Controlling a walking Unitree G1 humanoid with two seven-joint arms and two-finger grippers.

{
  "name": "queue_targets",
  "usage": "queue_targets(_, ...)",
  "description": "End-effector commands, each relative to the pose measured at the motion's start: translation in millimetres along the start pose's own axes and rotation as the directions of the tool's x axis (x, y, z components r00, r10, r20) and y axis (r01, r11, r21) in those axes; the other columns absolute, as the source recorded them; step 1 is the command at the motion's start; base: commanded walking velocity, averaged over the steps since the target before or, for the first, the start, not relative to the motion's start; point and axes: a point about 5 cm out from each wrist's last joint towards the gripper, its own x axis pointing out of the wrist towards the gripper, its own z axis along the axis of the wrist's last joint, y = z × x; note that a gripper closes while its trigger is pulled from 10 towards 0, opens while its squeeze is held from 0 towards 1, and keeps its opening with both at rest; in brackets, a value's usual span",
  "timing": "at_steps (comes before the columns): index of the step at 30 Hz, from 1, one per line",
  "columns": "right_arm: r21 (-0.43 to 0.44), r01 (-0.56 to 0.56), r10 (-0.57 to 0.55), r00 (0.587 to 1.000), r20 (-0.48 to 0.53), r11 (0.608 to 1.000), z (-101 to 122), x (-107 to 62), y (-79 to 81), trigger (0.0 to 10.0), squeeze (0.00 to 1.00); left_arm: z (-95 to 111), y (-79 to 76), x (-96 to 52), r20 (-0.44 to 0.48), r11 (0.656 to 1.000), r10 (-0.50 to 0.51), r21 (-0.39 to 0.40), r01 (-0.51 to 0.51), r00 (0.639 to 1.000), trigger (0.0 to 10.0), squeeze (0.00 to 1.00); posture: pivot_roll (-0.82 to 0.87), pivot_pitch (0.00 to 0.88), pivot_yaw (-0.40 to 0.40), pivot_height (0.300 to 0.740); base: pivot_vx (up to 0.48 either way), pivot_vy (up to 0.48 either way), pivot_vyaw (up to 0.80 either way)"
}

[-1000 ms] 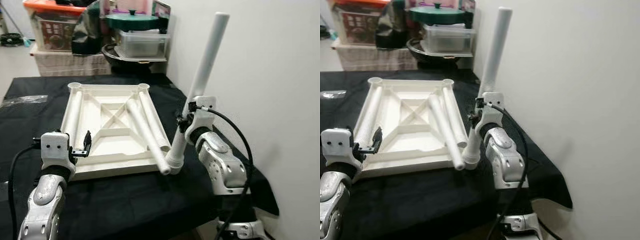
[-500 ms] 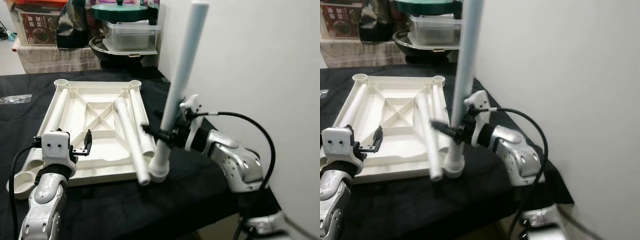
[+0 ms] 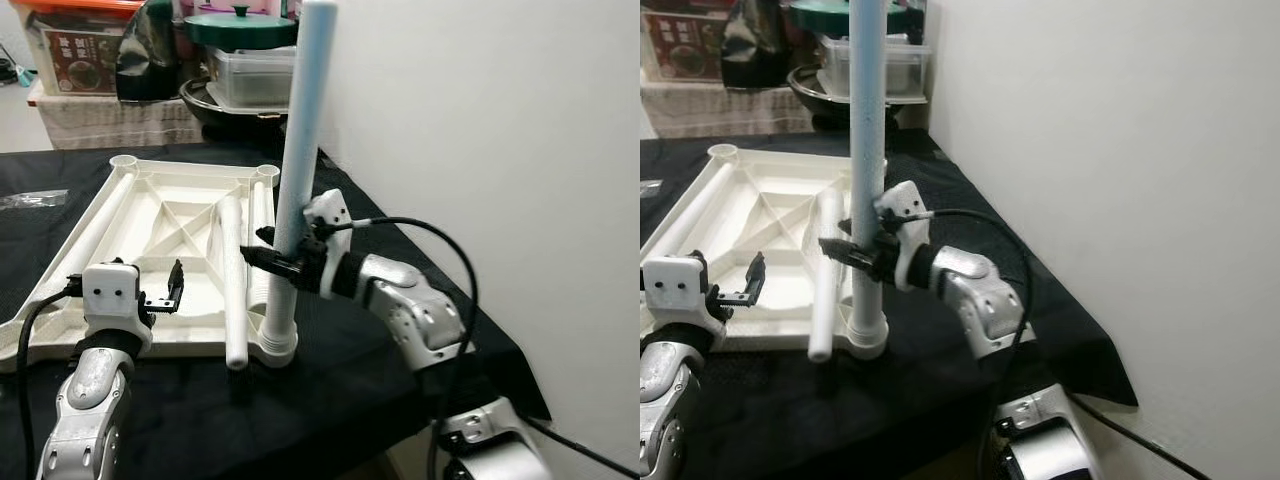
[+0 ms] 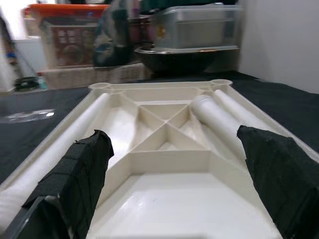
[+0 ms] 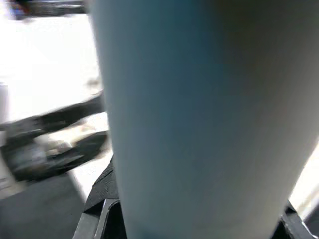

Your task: Building children table

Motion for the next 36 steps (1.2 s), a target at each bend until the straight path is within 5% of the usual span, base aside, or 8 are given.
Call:
queue_targets(1, -0.044, 0.373, -0.375, 0.907, -0.194, 0.927, -41, -17.9, -42.7, 0.0, 0.00, -2, -1.6, -1.1, -0.010, 1.000, -0.009, 0.011, 0.009, 1.000, 10.0, 0.00, 0.11, 0.000, -0.136, 0.740, 0.000, 0.000, 0.00)
queue_targets(9, -0.017, 0.711, -0.706, 0.695, -0.140, 0.703, -41, -66.8, -63.6, 0.0, 0.00, -3, -1.9, -0.7, -0.013, 1.000, -0.017, 0.009, 0.017, 1.000, 10.0, 0.00, 0.09, 0.000, -0.118, 0.740, 0.000, 0.000, 0.00)
queue_targets(10, 0.012, 0.670, -0.664, 0.738, -0.124, 0.743, -35, -64.0, -54.1, 10.0, 0.00, -4, -3.0, -0.5, -0.016, 1.000, -0.021, 0.008, 0.021, 1.000, 10.0, 0.00, 0.08, 0.000, -0.117, 0.740, 0.000, 0.000, 0.00)
queue_targets(12, 0.031, 0.618, -0.613, 0.785, -0.095, 0.786, -28, -59.1, -44.5, 10.0, 0.00, -5, -4.4, 0.2, -0.017, 1.000, -0.025, 0.005, 0.025, 1.000, 10.0, 0.00, 0.08, 0.000, -0.116, 0.740, 0.000, 0.000, 0.00)
queue_targets(13, 0.050, 0.554, -0.552, 0.833, -0.045, 0.831, -18, -55.1, -37.9, 10.0, 1.00, -5, -5.8, 1.4, -0.017, 1.000, -0.029, 0.004, 0.029, 0.999, 10.0, 0.00, 0.08, 0.000, -0.116, 0.740, 0.000, 0.000, 0.00)
queue_targets(30, -0.023, -0.412, 0.411, 0.911, -0.031, 0.911, -4, -42.7, -11.6, 9.6, 0.00, -4, -4.0, 2.7, -0.007, 1.000, -0.023, 0.008, 0.023, 1.000, 10.0, 0.00, 0.12, 0.000, -0.141, 0.740, 0.000, 0.000, 0.00)
queue_targets(31, -0.001, -0.400, 0.400, 0.916, -0.045, 0.916, -8, -39.1, -11.7, 0.0, 0.00, -3, -4.0, 2.7, -0.007, 1.000, -0.023, 0.008, 0.023, 1.000, 10.0, 0.00, 0.12, 0.000, -0.145, 0.740, 0.000, 0.000, 0.00)
queue_targets(36, 0.003, -0.111, 0.111, 0.987, -0.119, 0.994, -22, -18.7, -26.2, 0.0, 0.00, -3, -1.9, 0.5, -0.007, 1.000, -0.018, 0.013, 0.018, 1.000, 10.0, 0.00, 0.13, 0.000, -0.143, 0.740, 0.000, 0.000, 0.00)
